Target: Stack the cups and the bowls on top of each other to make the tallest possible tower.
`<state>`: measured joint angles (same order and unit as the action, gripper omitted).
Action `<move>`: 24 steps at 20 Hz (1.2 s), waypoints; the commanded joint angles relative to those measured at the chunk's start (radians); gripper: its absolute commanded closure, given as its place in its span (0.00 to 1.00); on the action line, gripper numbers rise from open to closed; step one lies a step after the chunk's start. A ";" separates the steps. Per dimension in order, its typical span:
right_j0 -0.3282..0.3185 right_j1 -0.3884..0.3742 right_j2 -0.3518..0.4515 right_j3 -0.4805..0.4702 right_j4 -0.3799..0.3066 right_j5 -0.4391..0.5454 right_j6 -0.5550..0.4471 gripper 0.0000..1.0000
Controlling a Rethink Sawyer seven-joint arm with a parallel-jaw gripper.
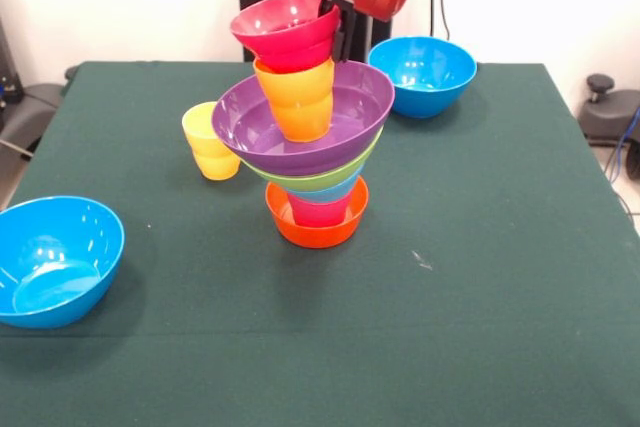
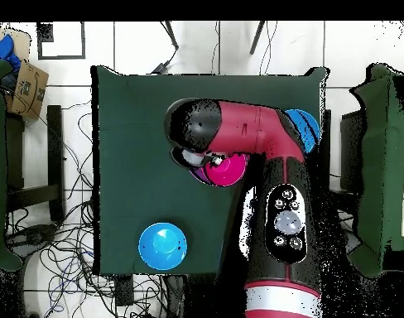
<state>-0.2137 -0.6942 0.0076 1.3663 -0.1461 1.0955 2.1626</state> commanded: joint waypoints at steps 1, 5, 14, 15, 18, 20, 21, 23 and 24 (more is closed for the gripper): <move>-0.011 0.010 0.084 0.098 -0.071 -0.038 -0.159 1.00; -0.012 0.008 0.083 0.108 -0.072 -0.045 -0.154 1.00; -0.015 -0.006 0.083 0.140 -0.072 -0.073 -0.152 1.00; -0.015 -0.003 0.084 0.132 -0.072 -0.069 -0.150 1.00; -0.017 -0.003 0.087 0.129 -0.072 -0.071 -0.147 1.00; -0.017 -0.002 0.087 0.125 -0.073 -0.071 -0.145 1.00; -0.016 -0.002 0.087 0.123 -0.075 -0.070 -0.146 1.00; -0.015 -0.003 0.086 0.123 -0.076 -0.071 -0.145 1.00; -0.015 -0.003 0.086 0.123 -0.079 -0.072 -0.144 1.00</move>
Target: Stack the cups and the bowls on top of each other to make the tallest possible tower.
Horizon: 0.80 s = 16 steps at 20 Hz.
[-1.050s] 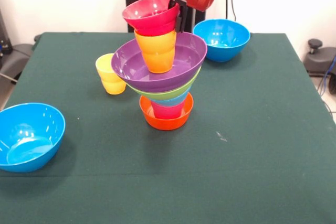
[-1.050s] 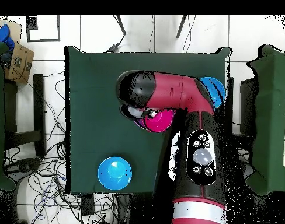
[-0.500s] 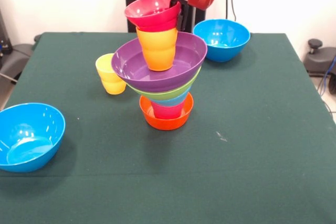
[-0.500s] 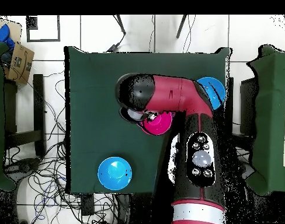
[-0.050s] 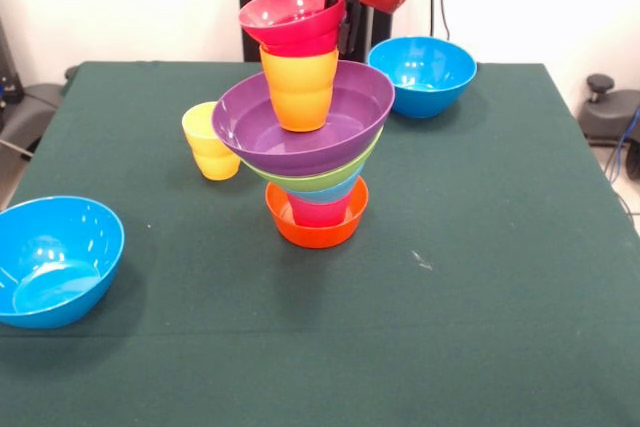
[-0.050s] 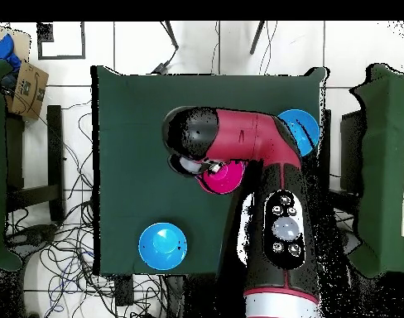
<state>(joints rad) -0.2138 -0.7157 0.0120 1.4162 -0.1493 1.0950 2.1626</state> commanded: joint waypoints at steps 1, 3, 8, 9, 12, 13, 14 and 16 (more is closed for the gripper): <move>-0.013 0.018 0.081 0.073 -0.078 -0.073 -0.143 1.00; -0.012 0.018 0.078 0.070 -0.085 -0.079 -0.145 1.00; -0.018 0.016 0.077 0.060 -0.103 -0.092 -0.164 1.00; -0.018 0.013 0.076 0.061 -0.109 -0.097 -0.167 1.00; -0.020 0.012 0.079 0.058 -0.114 -0.096 -0.170 1.00; -0.020 0.014 0.081 0.054 -0.115 -0.093 -0.170 1.00; -0.021 0.013 0.082 0.053 -0.117 -0.091 -0.169 1.00; -0.021 0.013 0.084 0.048 -0.122 -0.089 -0.168 1.00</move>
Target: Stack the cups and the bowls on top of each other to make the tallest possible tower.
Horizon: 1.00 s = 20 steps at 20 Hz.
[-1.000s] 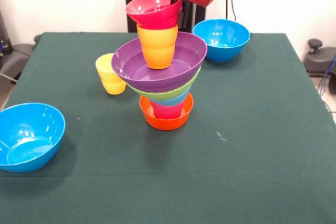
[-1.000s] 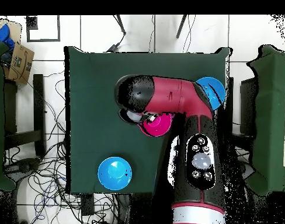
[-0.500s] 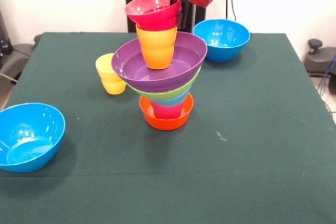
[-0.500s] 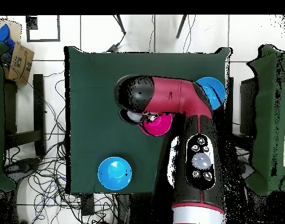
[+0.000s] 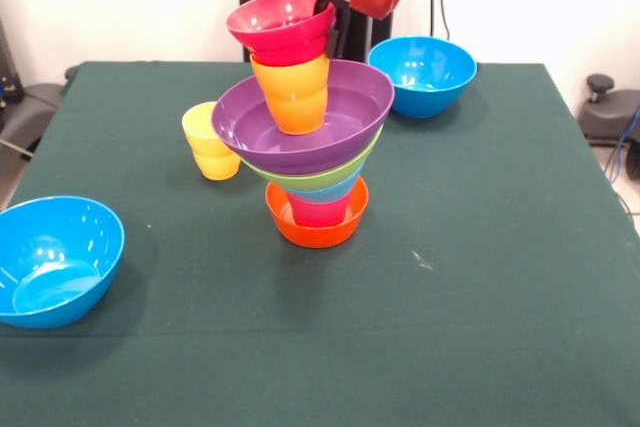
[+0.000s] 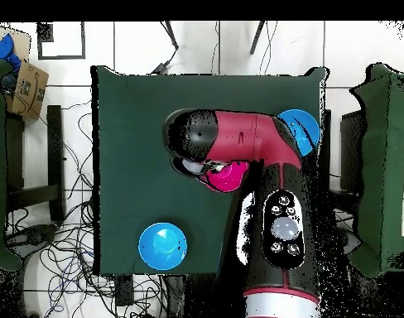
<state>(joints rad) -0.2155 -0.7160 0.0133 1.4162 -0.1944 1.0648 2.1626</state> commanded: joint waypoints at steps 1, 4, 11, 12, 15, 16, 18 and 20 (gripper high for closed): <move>-0.019 0.015 0.084 0.042 -0.079 -0.050 -0.168 1.00; -0.022 0.017 0.089 0.035 -0.078 -0.040 -0.168 1.00; -0.022 0.022 0.091 0.023 -0.080 -0.030 -0.165 1.00; -0.022 0.022 0.092 0.024 -0.080 -0.032 -0.164 1.00; -0.025 0.022 0.094 0.024 -0.078 -0.033 -0.164 1.00; -0.025 0.022 0.095 0.024 -0.078 -0.033 -0.164 1.00; -0.026 0.022 0.096 0.022 -0.076 -0.033 -0.163 1.00; -0.026 0.021 0.097 0.020 -0.076 -0.028 -0.163 1.00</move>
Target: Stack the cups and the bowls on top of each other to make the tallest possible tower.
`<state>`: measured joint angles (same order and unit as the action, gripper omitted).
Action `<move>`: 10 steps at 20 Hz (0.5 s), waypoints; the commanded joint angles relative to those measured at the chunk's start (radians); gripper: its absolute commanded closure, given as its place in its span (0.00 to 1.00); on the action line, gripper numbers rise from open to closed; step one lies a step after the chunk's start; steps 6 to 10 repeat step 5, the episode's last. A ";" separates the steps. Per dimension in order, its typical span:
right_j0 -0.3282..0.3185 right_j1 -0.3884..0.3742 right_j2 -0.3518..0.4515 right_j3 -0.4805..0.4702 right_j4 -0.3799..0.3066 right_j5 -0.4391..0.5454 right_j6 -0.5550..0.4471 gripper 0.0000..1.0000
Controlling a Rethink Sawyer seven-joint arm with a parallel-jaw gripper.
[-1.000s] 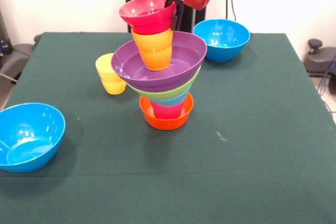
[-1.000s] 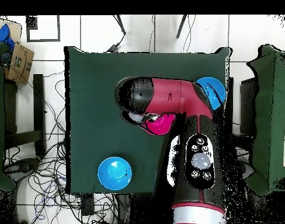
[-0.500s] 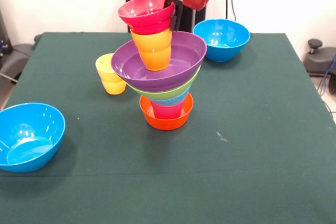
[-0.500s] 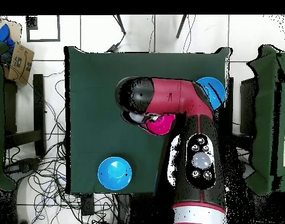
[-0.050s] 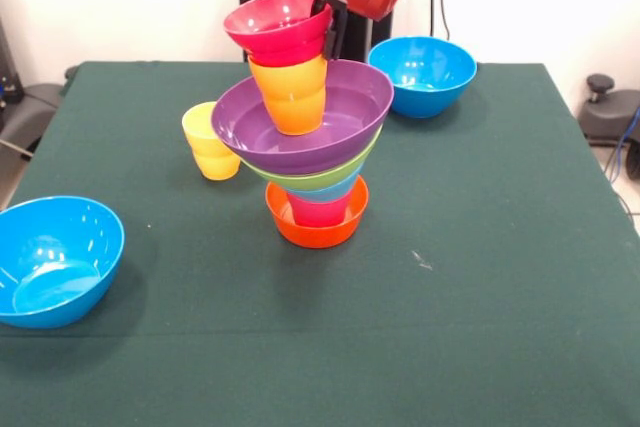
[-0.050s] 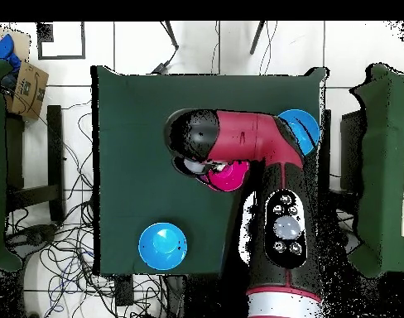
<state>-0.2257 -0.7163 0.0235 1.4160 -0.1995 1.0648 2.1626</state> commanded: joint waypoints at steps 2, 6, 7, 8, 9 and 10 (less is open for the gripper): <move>-0.014 0.021 0.087 0.018 -0.072 -0.024 -0.162 1.00; -0.009 0.023 0.086 0.011 -0.074 -0.015 -0.157 1.00; -0.009 0.023 0.086 0.011 -0.074 -0.015 -0.157 1.00; -0.009 0.023 0.086 0.011 -0.074 -0.015 -0.157 1.00; -0.009 0.023 0.086 0.011 -0.074 -0.015 -0.157 1.00; -0.009 0.023 0.086 0.011 -0.074 -0.015 -0.157 1.00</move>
